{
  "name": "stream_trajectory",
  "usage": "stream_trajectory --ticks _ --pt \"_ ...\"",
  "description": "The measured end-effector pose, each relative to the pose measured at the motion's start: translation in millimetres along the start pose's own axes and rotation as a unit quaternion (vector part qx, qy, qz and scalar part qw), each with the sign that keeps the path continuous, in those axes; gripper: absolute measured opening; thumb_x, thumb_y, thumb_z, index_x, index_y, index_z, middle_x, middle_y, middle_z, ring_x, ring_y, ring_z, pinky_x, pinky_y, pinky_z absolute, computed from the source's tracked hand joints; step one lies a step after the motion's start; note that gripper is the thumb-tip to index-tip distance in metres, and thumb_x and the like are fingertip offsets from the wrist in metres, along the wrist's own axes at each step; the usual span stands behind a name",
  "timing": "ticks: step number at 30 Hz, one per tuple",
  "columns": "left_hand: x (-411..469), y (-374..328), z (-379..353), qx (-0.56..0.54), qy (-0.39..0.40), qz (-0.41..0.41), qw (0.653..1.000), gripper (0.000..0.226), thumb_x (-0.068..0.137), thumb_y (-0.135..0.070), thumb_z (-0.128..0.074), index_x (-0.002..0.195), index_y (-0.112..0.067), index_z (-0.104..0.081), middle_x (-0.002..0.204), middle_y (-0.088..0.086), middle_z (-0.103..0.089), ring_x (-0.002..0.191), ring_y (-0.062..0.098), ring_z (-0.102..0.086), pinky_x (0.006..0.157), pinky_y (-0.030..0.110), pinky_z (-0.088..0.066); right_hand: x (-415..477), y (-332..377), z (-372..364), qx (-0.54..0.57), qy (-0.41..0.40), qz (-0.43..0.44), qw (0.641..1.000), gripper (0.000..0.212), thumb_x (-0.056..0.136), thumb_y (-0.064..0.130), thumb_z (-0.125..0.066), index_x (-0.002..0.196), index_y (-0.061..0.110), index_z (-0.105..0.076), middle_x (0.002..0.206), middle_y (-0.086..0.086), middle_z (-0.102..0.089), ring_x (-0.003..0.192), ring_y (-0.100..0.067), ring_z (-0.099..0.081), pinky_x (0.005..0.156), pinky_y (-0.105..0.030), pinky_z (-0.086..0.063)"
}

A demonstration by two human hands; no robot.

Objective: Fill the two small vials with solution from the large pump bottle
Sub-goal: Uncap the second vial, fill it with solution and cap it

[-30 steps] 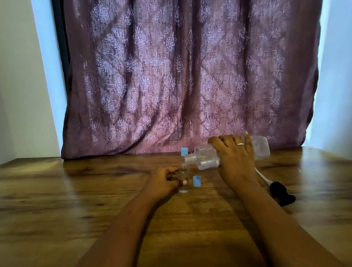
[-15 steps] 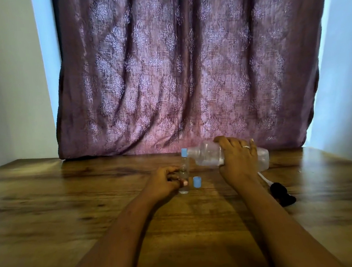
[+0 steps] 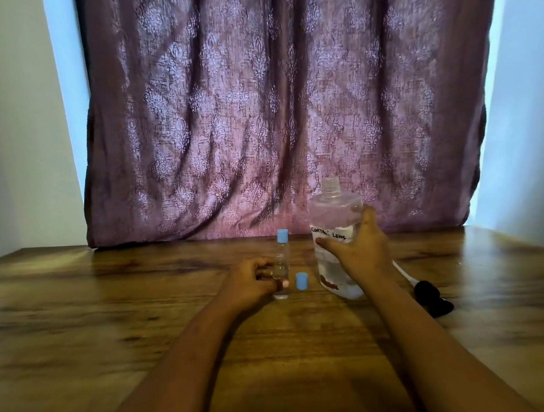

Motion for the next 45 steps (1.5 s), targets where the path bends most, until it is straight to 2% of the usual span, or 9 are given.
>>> stream_trajectory --ticks 8,13,15,18,20,23,30,34,45 --pt "3 5 1 -0.001 -0.002 0.012 1.000 0.036 0.080 -0.006 -0.072 0.109 -0.025 -0.063 0.106 0.002 -0.071 0.096 0.019 -0.070 0.089 0.043 -0.057 2 -21 0 0.054 0.002 -0.057 0.997 0.081 0.067 0.036 -0.080 0.129 0.021 -0.031 0.118 -0.009 -0.060 0.102 -0.028 -0.060 0.079 -0.032 -0.048" --pt "5 6 0 -0.009 -0.006 0.014 1.000 0.031 0.081 -0.006 -0.072 0.103 -0.027 -0.063 0.105 0.002 -0.072 0.095 0.019 -0.071 0.089 0.044 -0.058 -1 0 12 -0.030 -0.057 0.005 0.998 0.102 0.068 0.050 -0.075 0.142 0.029 -0.009 0.146 -0.014 -0.033 0.129 -0.036 -0.038 0.100 -0.053 -0.036" --pt "5 5 0 -0.006 -0.007 0.011 1.000 0.030 0.082 -0.007 -0.071 0.103 -0.027 -0.064 0.104 0.002 -0.072 0.093 0.019 -0.071 0.087 0.044 -0.058 -9 23 24 -0.124 -0.128 0.074 0.981 0.090 0.074 0.056 -0.067 0.141 0.028 -0.014 0.145 -0.014 -0.034 0.130 -0.035 -0.035 0.101 -0.054 -0.031" --pt "5 5 1 0.000 -0.009 0.009 1.000 0.032 0.082 -0.010 -0.071 0.111 -0.022 -0.064 0.105 0.001 -0.072 0.092 0.018 -0.072 0.083 0.039 -0.060 -23 57 27 -0.158 -0.188 0.211 0.946 0.046 0.082 0.035 -0.054 0.123 0.017 -0.044 0.119 -0.010 -0.056 0.111 -0.028 -0.050 0.090 -0.047 -0.040" --pt "6 5 2 0.016 -0.013 0.004 1.000 0.032 0.082 -0.012 -0.072 0.112 -0.020 -0.065 0.103 0.000 -0.073 0.091 0.017 -0.071 0.080 0.037 -0.059 -30 72 10 -0.153 -0.131 0.275 0.940 0.025 0.082 0.024 -0.047 0.105 0.016 -0.055 0.097 -0.005 -0.063 0.089 -0.024 -0.058 0.074 -0.037 -0.047" --pt "9 8 2 0.014 -0.015 0.004 1.000 0.030 0.080 -0.012 -0.074 0.108 -0.022 -0.067 0.099 0.001 -0.075 0.091 0.021 -0.072 0.085 0.048 -0.058 -35 79 -18 -0.166 -0.019 0.288 0.943 0.018 0.084 0.024 -0.041 0.091 0.016 -0.056 0.082 -0.001 -0.063 0.069 -0.017 -0.058 0.055 -0.027 -0.047" --pt "11 8 2 0.001 -0.010 -0.002 1.000 0.023 0.081 -0.011 -0.073 0.099 -0.025 -0.068 0.097 0.001 -0.074 0.085 0.017 -0.073 0.073 0.033 -0.060 -47 32 -70 -0.276 0.248 0.102 0.923 0.030 0.087 0.018 -0.054 0.117 0.018 -0.051 0.113 -0.007 -0.061 0.099 -0.026 -0.060 0.082 -0.039 -0.052" --pt "12 8 1 0.017 -0.013 -0.008 1.000 0.025 0.082 -0.013 -0.072 0.103 -0.025 -0.067 0.099 0.000 -0.074 0.086 0.016 -0.073 0.070 0.030 -0.058 -58 23 -88 -0.336 0.293 0.113 0.888 0.039 0.087 0.017 -0.055 0.124 0.020 -0.048 0.116 -0.009 -0.059 0.104 -0.027 -0.058 0.085 -0.042 -0.052" --pt "12 6 1 0.058 -0.014 -0.023 0.998 0.028 0.081 -0.019 -0.074 0.108 -0.025 -0.067 0.099 -0.001 -0.073 0.086 0.016 -0.072 0.066 0.028 -0.056 -61 6 -99 -0.319 0.342 0.071 0.881 0.017 0.089 0.013 -0.050 0.104 0.013 -0.059 0.110 -0.008 -0.062 0.101 -0.023 -0.058 0.094 -0.040 -0.047"
Point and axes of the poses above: each hand's wrist, its own x-axis towards the middle knuckle, its own z-axis out of the back of the hand, y = z × x, the point moved 9 cm from there along x, towards the middle knuckle
